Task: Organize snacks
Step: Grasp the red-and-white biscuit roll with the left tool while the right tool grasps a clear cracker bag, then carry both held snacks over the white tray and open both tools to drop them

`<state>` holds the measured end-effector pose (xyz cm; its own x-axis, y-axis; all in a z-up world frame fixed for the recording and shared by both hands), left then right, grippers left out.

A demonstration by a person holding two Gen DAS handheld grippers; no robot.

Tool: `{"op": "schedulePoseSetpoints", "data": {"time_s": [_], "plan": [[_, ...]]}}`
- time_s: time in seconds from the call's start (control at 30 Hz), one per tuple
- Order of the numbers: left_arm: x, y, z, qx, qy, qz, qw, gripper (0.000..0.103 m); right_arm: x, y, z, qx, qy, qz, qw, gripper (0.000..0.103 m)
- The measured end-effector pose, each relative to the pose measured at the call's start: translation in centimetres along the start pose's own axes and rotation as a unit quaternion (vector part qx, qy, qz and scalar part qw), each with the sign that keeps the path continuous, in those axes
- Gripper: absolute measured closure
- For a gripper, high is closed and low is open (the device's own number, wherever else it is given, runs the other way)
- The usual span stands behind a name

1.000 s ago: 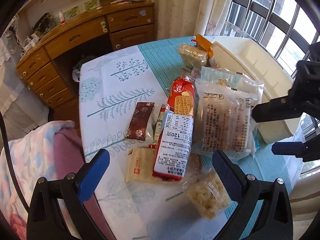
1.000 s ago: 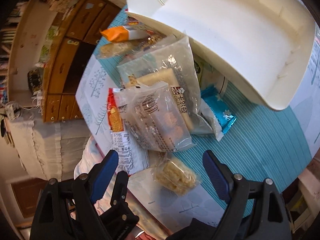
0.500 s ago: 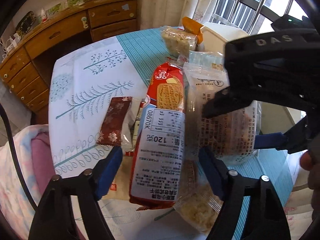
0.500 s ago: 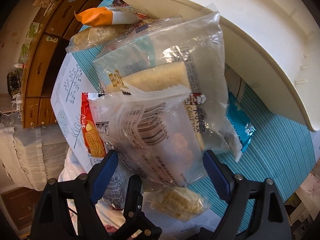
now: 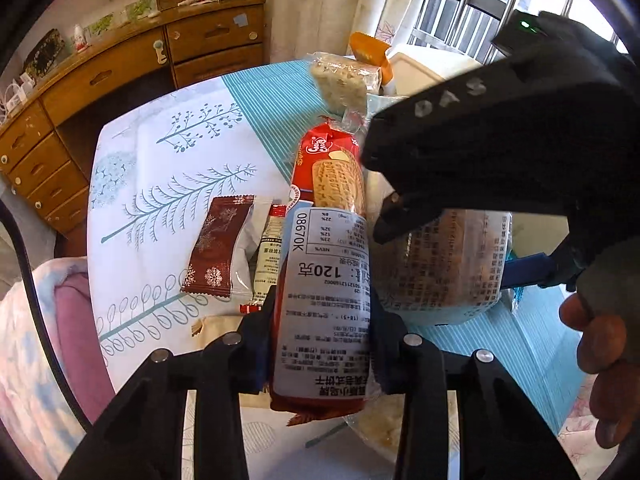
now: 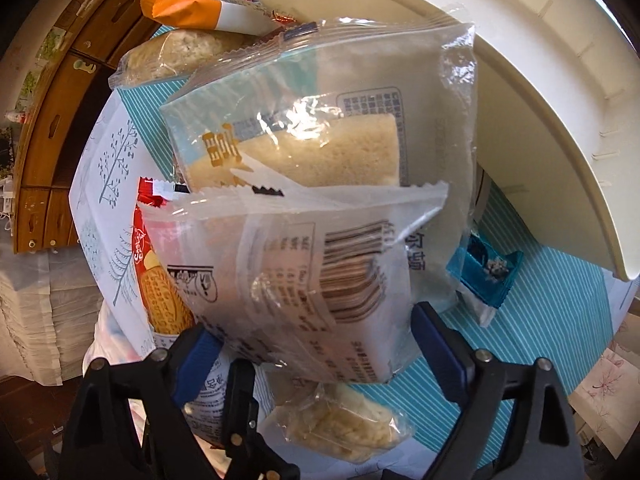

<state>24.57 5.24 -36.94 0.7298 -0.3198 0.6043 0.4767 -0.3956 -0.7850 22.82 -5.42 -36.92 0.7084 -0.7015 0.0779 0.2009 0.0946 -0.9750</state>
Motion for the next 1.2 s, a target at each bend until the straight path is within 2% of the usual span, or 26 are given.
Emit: {"op": "schedulePoseSetpoints", "data": {"time_s": [0.27, 0.47, 0.63, 0.87, 1.2], "plan": [[0.0, -0.2, 0.2, -0.006, -0.006, 0.008, 0.9999, 0.067, -0.7, -0.8, -1.3, 0.005, 0.005, 0.006, 1.000, 0.019], [-0.4, -0.7, 0.9, -0.019, -0.038, 0.022, 0.9989, 0.067, -1.5, -2.0, -2.6, 0.009, 0.012, 0.010, 1.000, 0.020], [-0.5, -2.0, 1.0, -0.016, -0.057, 0.023, 0.9980, 0.067, -2.4, -3.2, -3.4, 0.016, 0.010, 0.017, 1.000, 0.020], [0.2, -5.3, 0.0, -0.007, -0.067, -0.011, 0.9977, 0.067, -3.2, -5.3, -3.5, 0.049, -0.003, 0.020, 0.999, 0.020], [2.3, -10.5, -1.7, 0.038, -0.111, -0.054, 0.9916, 0.067, -2.4, -8.9, -3.9, 0.083, -0.055, 0.020, 0.995, 0.020]]}}
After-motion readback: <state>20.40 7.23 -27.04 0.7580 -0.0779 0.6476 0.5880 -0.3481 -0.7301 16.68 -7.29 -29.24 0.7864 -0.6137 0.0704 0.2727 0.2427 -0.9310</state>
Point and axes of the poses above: each gripper's, at about its wrist camera, not at the fingertips, and y roughly the way its jaws point, z to its left, x to its top, the point moved 10 cm from there along y, roughly the way its jaws point, and after that the axes turned 8 degrees about -z, right-handed, at the moved point
